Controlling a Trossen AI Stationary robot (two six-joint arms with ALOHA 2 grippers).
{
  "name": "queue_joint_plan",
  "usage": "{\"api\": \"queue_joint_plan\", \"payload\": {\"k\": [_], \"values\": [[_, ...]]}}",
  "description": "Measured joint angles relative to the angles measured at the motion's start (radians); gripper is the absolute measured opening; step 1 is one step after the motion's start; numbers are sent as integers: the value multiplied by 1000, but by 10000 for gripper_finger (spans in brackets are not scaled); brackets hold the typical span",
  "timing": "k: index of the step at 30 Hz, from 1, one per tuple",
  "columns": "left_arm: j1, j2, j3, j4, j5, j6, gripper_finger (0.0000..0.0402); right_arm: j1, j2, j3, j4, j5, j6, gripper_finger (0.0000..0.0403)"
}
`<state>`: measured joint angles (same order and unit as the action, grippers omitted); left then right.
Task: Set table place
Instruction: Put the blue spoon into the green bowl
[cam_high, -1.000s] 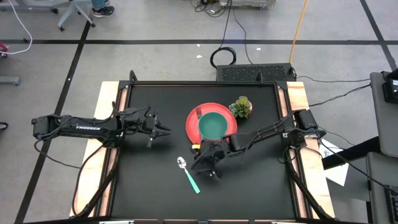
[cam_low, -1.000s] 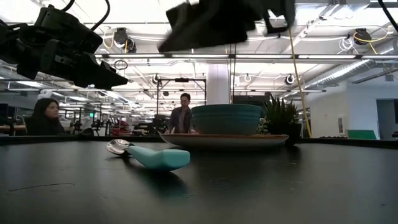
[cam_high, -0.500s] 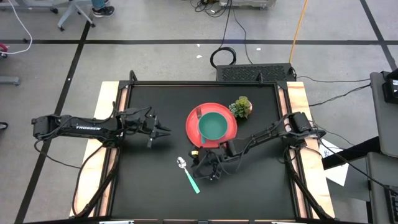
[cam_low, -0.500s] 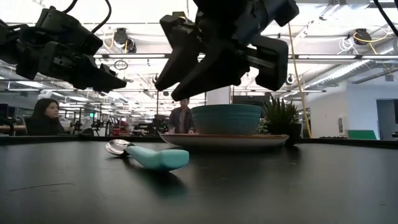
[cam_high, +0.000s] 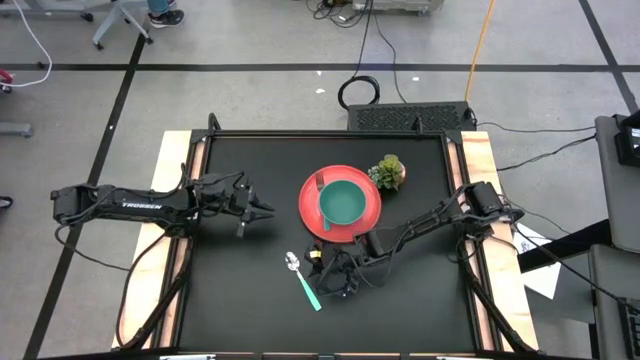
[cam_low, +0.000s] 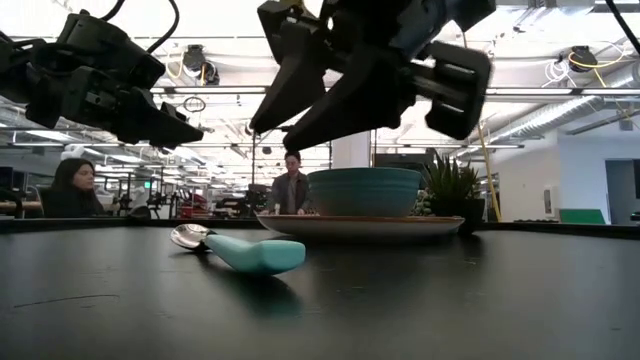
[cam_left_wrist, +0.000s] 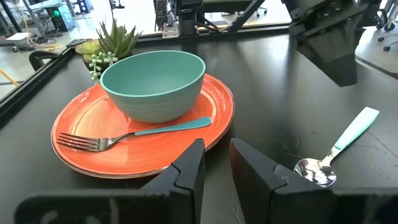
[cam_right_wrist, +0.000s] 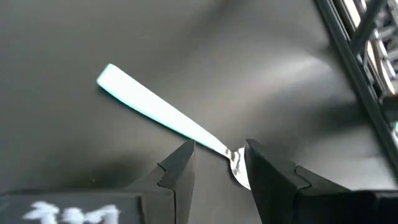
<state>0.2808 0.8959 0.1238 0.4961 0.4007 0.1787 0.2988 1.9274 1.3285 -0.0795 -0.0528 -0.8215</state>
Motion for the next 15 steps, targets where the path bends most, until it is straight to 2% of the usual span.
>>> {"api": "queue_joint_plan", "payload": {"k": [4,8,15], "values": [[0,0,0,0,0,-4,81,14,0,0,1,9,-87,128],[0,0,0,1,0,-4,81,17,2,0,5,125,-241,128],[0,0,0,1,0,-3,81,-18,2,51,14,111,-286,128]]}}
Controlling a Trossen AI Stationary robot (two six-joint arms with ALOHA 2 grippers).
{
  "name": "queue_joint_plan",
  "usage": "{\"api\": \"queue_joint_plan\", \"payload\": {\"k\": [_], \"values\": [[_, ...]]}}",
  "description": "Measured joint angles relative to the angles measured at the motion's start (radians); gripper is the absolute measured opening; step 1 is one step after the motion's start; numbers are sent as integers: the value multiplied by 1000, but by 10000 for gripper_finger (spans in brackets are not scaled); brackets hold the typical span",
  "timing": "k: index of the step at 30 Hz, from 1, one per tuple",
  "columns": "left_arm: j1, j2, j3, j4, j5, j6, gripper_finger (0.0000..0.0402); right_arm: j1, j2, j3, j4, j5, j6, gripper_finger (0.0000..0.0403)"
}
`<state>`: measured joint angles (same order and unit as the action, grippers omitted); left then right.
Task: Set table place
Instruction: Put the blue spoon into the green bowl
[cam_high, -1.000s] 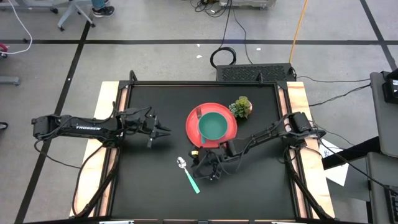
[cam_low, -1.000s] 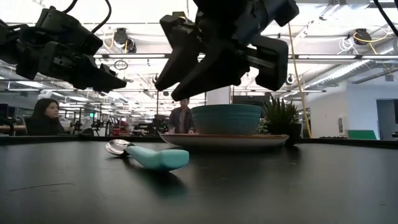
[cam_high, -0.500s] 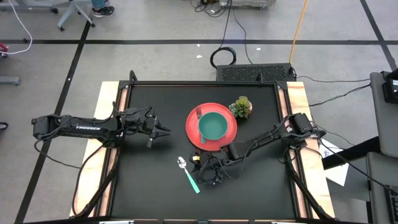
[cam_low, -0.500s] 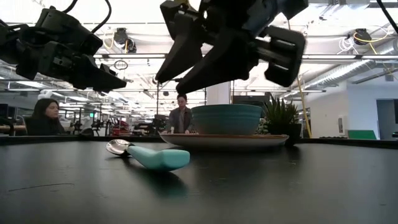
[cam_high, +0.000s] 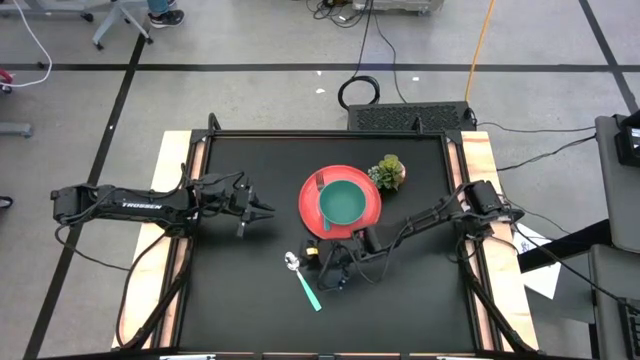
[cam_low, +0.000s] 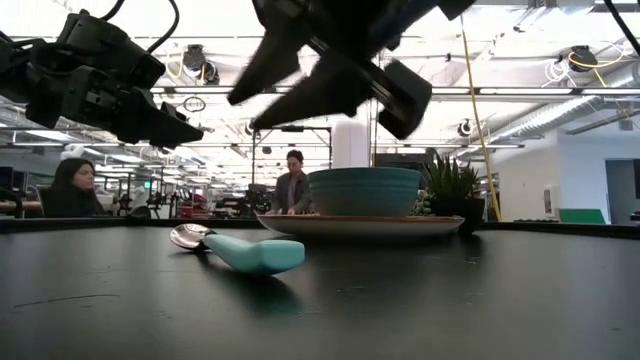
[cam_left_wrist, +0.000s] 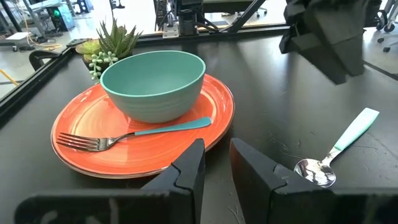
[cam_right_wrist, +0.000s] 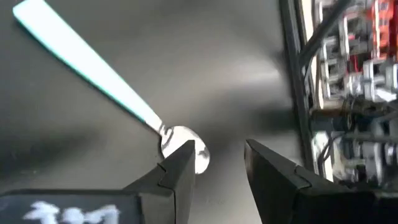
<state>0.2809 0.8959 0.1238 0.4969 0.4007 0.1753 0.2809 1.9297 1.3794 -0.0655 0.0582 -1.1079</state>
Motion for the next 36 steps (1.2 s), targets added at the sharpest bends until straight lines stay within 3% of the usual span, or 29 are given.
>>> {"api": "queue_joint_plan", "payload": {"k": [7,19,25,31,36], "values": [[0,0,0,0,0,0,81,-10,25,9,8,-91,-46,128],[0,0,0,-4,0,4,81,-8,132,9,27,-6,-454,128],[0,0,0,-7,0,7,81,-3,131,9,47,-7,-516,128],[-2,0,0,-22,1,0,81,-5,128,9,143,61,-275,128],[-23,0,0,-76,99,-8,81,-4,53,9,183,98,20,128]]}}
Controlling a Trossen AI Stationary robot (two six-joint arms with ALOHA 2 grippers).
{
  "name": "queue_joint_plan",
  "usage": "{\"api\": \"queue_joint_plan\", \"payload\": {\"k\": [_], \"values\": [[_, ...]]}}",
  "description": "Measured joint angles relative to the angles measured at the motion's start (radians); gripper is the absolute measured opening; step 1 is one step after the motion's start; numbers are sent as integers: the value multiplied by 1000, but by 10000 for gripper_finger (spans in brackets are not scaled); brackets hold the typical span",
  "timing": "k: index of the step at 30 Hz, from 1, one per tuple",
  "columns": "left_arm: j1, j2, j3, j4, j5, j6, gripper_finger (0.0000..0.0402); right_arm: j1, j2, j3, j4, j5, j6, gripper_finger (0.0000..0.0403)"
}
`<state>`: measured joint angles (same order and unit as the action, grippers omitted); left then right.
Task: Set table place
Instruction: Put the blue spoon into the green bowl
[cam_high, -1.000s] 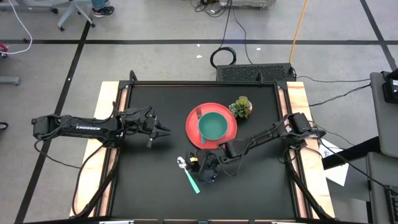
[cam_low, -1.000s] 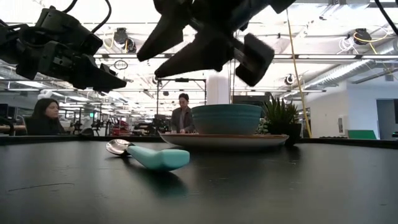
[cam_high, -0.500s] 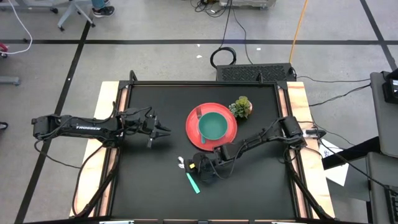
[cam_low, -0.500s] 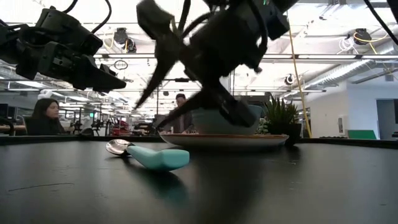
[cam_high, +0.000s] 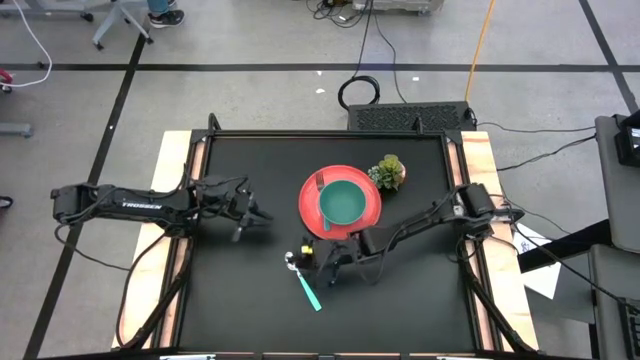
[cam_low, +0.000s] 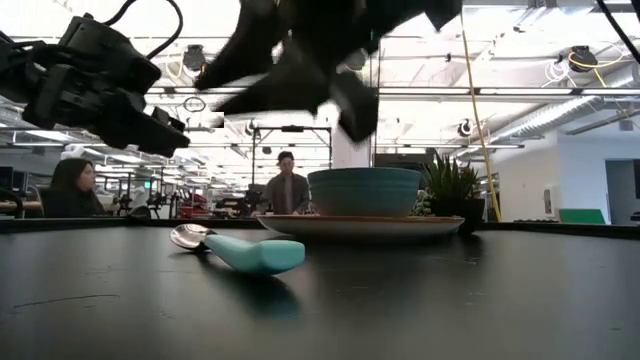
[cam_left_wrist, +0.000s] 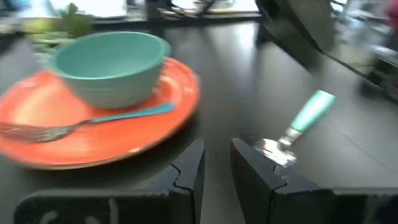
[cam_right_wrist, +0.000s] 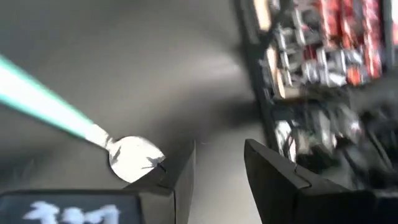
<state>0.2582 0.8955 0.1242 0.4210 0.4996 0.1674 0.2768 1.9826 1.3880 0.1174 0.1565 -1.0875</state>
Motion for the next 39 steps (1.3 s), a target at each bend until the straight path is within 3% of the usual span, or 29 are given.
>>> {"api": "queue_joint_plan", "payload": {"k": [4,8,15,23,32,39], "values": [[-71,0,3,-41,22,45,81,-10,-70,0,-60,-24,219,128],[-156,5,60,-127,-35,32,81,-27,-134,0,-146,-30,397,121],[-296,128,260,-356,-90,50,81,-35,-213,-101,-178,-30,495,82],[-367,340,418,-418,-109,117,81,-31,-356,-346,40,-31,557,5],[-367,483,541,-452,-111,181,81,-31,-595,-631,317,-31,728,1],[-367,557,647,-536,-109,198,90,-31,-701,-809,552,-30,788,1]]}}
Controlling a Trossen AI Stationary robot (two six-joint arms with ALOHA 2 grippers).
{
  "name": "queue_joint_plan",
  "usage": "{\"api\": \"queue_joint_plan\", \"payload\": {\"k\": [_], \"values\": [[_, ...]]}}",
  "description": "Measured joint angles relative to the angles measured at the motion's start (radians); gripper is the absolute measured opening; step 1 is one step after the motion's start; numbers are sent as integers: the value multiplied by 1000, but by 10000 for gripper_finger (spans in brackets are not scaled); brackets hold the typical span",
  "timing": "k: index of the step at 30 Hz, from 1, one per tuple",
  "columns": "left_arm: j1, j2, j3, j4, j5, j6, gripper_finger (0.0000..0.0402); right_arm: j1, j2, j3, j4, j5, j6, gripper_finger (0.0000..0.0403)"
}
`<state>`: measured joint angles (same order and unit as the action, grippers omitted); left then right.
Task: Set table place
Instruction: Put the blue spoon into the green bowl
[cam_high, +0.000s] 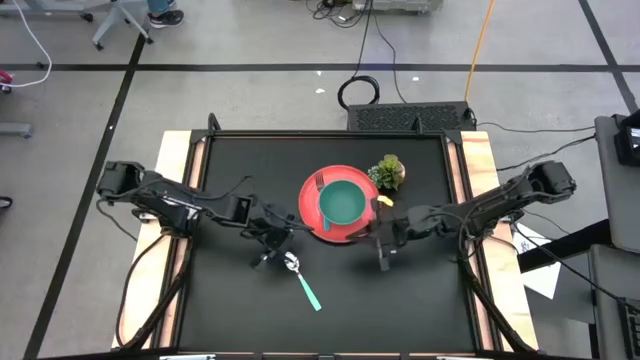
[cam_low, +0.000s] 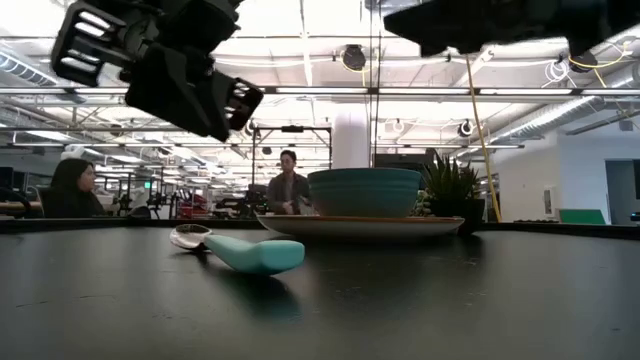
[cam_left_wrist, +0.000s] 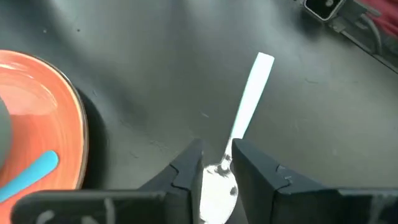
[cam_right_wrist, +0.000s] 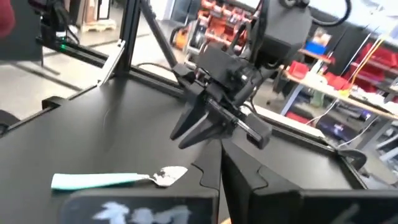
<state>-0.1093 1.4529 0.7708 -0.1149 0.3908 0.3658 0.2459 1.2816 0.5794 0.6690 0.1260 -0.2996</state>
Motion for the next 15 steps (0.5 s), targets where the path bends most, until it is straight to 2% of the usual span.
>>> {"api": "queue_joint_plan", "payload": {"k": [7,11,15], "values": [[-12,65,61,-53,29,70,152,-5,-21,-122,216,3,1,0],[-26,101,86,-67,20,116,187,-9,-21,-145,246,4,4,0],[-44,151,139,-97,19,131,207,-16,-30,-149,253,8,23,0]]}}
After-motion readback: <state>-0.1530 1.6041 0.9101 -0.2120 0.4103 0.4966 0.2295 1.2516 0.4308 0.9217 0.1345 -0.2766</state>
